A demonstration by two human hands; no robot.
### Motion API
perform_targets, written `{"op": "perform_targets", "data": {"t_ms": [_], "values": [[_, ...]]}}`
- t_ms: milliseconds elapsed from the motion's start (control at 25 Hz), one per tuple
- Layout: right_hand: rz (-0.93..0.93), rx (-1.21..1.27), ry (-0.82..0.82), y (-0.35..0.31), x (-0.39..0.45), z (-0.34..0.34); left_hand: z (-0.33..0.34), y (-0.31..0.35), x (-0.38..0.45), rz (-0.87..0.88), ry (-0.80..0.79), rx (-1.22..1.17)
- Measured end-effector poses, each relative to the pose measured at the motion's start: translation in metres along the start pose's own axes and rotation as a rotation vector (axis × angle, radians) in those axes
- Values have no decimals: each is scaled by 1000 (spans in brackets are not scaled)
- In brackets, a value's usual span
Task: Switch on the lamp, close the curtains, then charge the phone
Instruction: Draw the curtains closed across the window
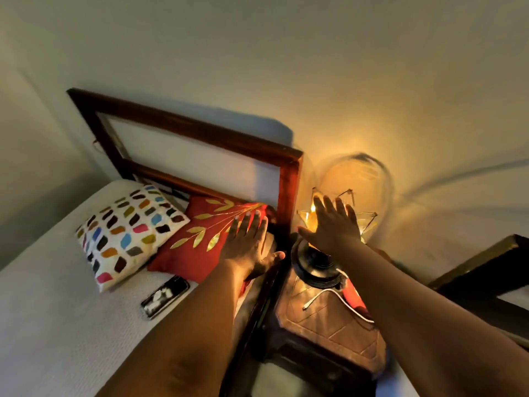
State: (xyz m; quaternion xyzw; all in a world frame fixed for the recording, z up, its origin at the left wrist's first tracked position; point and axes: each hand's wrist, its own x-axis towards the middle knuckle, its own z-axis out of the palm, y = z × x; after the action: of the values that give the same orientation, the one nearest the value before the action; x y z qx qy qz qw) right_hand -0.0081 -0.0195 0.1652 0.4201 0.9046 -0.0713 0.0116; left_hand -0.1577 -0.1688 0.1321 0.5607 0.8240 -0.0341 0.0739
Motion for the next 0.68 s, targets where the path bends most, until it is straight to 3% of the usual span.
{"op": "perform_targets", "data": {"t_ms": [200, 480, 680], "values": [[-265, -47, -42, -62, -11, 36, 24, -24, -60, -166, -31, -26], [-588, -66, -261, -145, -63, 84, 62, -55, -191, -565, -184, -167], [-847, -92, -433, -199, -139, 126, 105, -43, -297, -742, -272, -218]]}}
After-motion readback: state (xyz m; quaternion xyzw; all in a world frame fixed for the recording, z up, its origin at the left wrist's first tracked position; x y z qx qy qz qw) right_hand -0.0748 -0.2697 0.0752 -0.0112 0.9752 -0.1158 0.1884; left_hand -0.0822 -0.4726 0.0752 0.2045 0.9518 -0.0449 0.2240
